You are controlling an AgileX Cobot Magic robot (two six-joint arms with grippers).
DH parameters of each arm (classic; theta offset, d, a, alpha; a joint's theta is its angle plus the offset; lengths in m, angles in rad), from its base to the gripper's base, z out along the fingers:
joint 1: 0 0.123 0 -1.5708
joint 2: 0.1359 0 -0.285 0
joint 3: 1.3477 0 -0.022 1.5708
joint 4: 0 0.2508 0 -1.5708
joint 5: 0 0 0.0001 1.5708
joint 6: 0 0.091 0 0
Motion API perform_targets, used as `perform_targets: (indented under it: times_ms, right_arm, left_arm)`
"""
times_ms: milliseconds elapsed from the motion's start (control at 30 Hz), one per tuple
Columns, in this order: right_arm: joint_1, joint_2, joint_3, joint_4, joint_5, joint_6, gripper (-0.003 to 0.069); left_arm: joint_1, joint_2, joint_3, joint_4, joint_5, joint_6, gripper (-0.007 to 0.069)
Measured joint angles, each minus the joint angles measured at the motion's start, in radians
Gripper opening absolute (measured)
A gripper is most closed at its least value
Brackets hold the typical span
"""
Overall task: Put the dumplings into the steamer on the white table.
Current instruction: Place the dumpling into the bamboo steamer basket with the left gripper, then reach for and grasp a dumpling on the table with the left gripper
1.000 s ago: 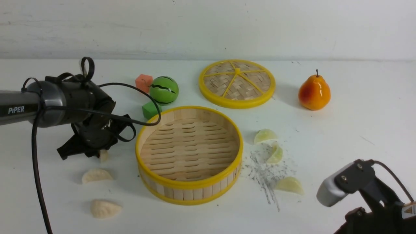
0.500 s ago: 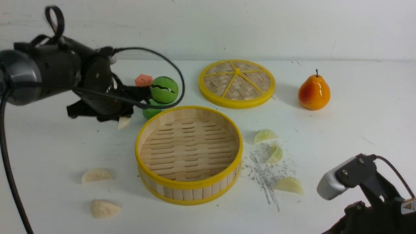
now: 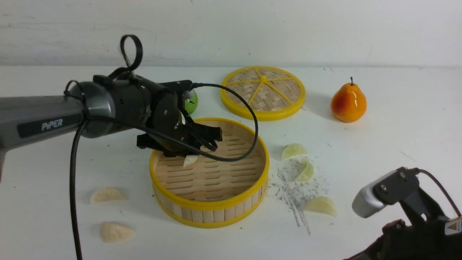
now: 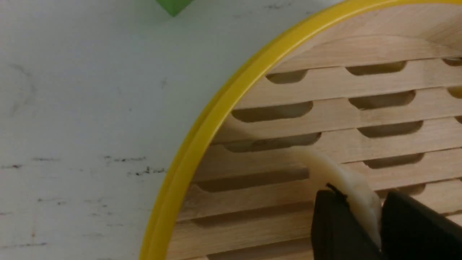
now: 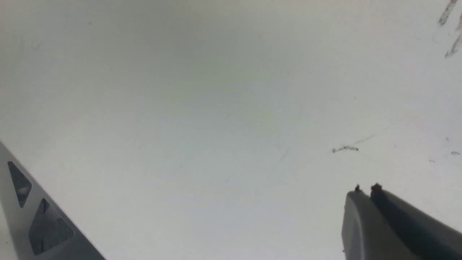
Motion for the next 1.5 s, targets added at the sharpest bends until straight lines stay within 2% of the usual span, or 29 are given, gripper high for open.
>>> perform_targets:
  times_ms: [100,333,467,700,833,1000,1200,1367,1500]
  right_arm:
    - [0.000,0.000,0.000,0.000,0.000,0.000,0.0034]
    - [0.000,0.000,0.000,0.000,0.000,0.000,0.0042]
    - [0.000,0.000,0.000,0.000,0.000,0.000,0.0042]
    - [0.000,0.000,0.000,0.000,-0.002,0.000,0.0050]
    - [0.000,0.000,0.000,0.000,-0.002,0.000,0.0053]
    - [0.000,0.000,0.000,0.000,-0.005,0.000,0.0059]
    - [0.000,0.000,0.000,0.000,-0.005,0.000,0.0062]
    - [0.000,0.000,0.000,0.000,-0.003,0.000,0.0062]
    - [0.000,0.000,0.000,0.000,-0.001,0.000,0.0062]
  left_arm:
    - [0.000,0.015,0.000,0.002,-0.016,-0.028,0.0155]
    - [0.000,0.003,-0.002,0.003,0.028,-0.084,0.0367]
    - [0.000,-0.083,-0.022,0.043,0.159,-0.078,0.0423]
    - [0.003,-0.248,-0.022,0.279,0.434,-0.042,0.0405]
    - [0.037,-0.258,0.025,0.281,0.529,0.047,0.0361]
    - [0.101,-0.224,0.124,0.207,0.509,0.155,0.0300]
    - [0.136,-0.174,0.148,0.206,0.385,0.184,0.0246]
    - [0.137,-0.098,0.148,0.236,0.333,0.184,0.0251]
    - [0.137,-0.085,0.146,0.266,0.327,0.184,0.0286]
